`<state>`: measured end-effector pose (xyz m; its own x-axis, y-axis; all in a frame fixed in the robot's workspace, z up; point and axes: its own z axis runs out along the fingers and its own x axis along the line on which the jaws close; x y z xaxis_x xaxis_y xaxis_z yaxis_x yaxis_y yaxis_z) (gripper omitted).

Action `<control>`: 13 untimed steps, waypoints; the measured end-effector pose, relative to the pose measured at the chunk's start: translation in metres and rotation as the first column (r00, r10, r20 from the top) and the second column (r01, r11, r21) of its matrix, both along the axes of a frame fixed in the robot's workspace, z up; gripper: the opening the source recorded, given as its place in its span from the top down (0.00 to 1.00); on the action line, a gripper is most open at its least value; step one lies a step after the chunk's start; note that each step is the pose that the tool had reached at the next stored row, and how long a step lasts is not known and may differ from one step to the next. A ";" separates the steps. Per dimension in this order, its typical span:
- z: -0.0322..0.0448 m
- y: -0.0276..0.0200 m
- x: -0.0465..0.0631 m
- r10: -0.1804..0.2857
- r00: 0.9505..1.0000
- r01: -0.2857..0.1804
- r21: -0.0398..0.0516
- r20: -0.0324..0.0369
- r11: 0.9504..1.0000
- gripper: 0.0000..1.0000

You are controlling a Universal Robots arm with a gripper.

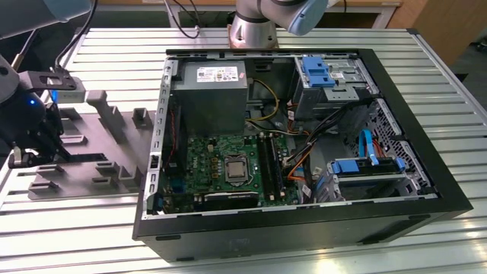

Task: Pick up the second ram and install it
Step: 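Pick up the second ram and move it above second insertion slot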

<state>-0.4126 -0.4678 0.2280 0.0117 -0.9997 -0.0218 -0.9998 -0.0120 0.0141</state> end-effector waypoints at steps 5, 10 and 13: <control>0.0023 0.0000 0.000 0.000 1.000 0.000 0.000 0.000 1.000 0.86; 0.0046 0.0000 0.000 0.000 1.000 0.000 0.000 0.000 1.000 0.86; 0.0070 0.0000 0.000 0.000 1.000 0.000 0.000 0.000 1.000 0.86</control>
<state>-0.4126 -0.4678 0.2350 0.0117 -0.9997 -0.0218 -0.9998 -0.0120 0.0142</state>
